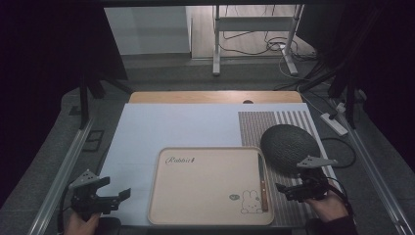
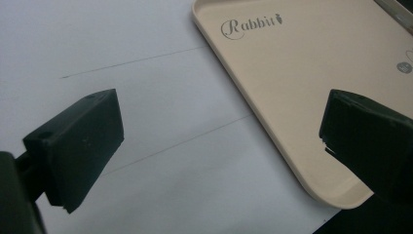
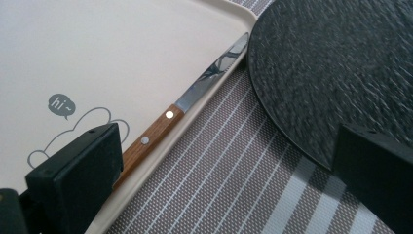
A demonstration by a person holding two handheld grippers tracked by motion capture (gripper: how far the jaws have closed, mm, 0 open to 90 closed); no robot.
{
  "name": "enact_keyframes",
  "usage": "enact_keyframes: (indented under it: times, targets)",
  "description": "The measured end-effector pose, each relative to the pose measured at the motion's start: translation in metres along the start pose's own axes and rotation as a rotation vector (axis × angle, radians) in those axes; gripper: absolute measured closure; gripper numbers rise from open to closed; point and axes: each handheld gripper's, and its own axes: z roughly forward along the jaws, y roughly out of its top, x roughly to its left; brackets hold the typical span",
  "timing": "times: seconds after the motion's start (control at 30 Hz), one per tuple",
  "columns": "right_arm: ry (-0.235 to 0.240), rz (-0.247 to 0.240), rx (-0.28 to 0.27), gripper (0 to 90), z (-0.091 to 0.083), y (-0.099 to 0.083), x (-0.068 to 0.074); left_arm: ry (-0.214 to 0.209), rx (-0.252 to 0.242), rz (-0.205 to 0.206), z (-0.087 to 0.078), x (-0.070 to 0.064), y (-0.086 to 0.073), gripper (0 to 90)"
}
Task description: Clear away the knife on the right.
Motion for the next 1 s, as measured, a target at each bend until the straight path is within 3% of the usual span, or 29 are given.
enact_keyframes:
  times: [1.0]
  targets:
    - [-0.082,0.038,-0.011,0.0,-0.024,-0.024,-0.004,0.001,0.0,-0.005,0.0,0.0,0.0,2.2]
